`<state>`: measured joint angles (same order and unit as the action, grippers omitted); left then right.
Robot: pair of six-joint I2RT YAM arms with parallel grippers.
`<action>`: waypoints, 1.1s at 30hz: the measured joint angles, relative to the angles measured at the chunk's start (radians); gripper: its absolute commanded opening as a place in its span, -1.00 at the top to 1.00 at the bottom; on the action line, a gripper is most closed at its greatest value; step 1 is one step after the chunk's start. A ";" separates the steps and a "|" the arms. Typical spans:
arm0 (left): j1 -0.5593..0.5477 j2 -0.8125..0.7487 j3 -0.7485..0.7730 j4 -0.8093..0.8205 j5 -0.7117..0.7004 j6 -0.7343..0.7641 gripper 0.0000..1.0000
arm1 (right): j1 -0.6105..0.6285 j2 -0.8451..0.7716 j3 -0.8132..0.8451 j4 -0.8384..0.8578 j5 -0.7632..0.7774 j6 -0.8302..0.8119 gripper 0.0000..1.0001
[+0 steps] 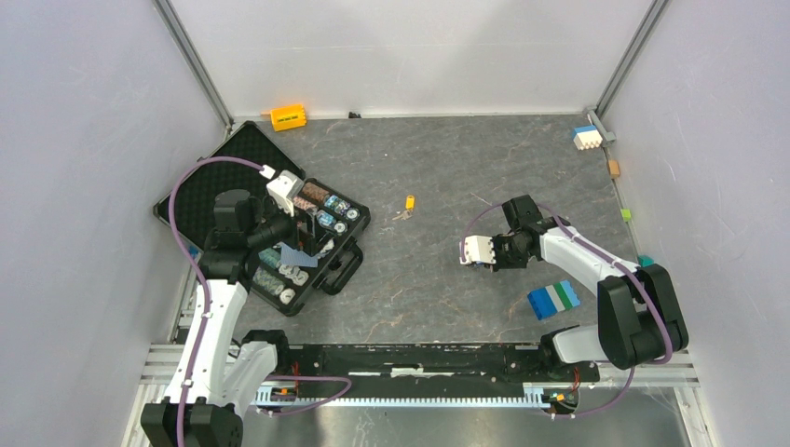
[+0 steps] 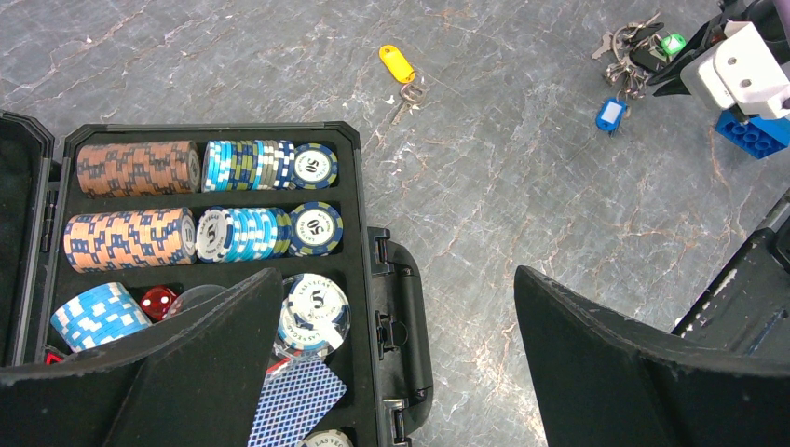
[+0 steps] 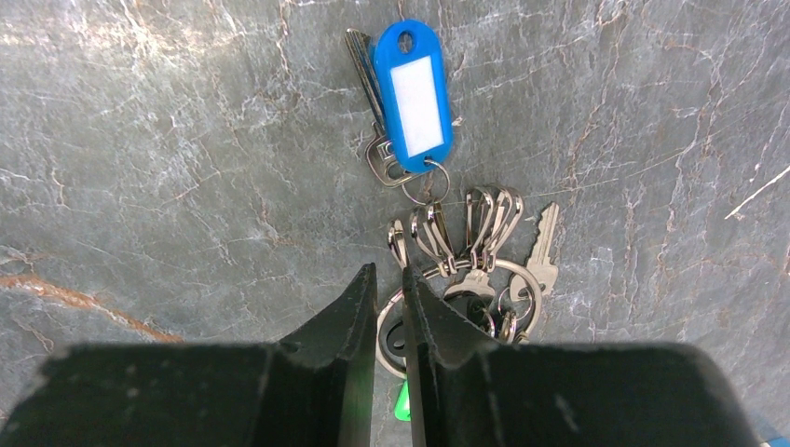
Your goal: Put the keys on the keyring
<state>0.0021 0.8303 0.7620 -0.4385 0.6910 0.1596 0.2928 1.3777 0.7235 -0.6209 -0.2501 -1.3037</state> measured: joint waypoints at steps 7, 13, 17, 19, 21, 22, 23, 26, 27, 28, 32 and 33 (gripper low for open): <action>0.000 0.000 0.000 0.000 0.000 0.005 -1.00 | 0.000 0.017 0.000 0.010 0.000 -0.003 0.57; 0.000 0.000 0.000 0.000 0.000 0.007 -1.00 | 0.000 0.037 0.000 0.023 0.000 -0.003 0.57; 0.000 0.000 0.000 0.000 0.000 0.007 -1.00 | 0.000 0.045 0.000 0.030 -0.001 -0.003 0.57; 0.000 0.000 0.000 0.000 0.000 0.007 -1.00 | 0.000 0.047 0.000 0.034 -0.002 -0.003 0.57; 0.000 0.000 0.000 0.000 0.000 0.007 -1.00 | 0.000 0.050 0.000 0.037 -0.003 -0.003 0.57; 0.000 0.000 0.000 0.000 0.001 0.007 -1.00 | 0.001 0.053 0.000 0.039 -0.004 -0.003 0.56; 0.000 0.000 0.000 0.000 0.001 0.007 -1.00 | 0.002 0.057 0.000 0.041 -0.004 -0.003 0.57; 0.000 0.000 0.000 0.000 0.001 0.007 -1.00 | 0.007 0.058 0.000 0.051 -0.004 -0.003 0.64; 0.000 0.000 0.000 0.000 0.001 0.007 -1.00 | 0.008 0.058 0.000 0.054 -0.004 -0.003 0.69; 0.000 0.000 0.000 0.000 0.001 0.007 -1.00 | 0.008 0.059 0.000 0.058 -0.005 -0.003 0.75; 0.000 0.000 0.000 0.000 0.002 0.008 -1.00 | 0.013 0.062 0.000 0.073 -0.009 -0.002 0.97; 0.000 0.000 -0.001 0.000 0.002 0.008 -1.00 | 0.013 0.062 -0.001 0.076 -0.011 -0.002 1.00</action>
<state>0.0021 0.8303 0.7612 -0.4385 0.6930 0.1680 0.3058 1.4395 0.7227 -0.5446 -0.2615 -1.3052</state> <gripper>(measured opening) 0.996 0.062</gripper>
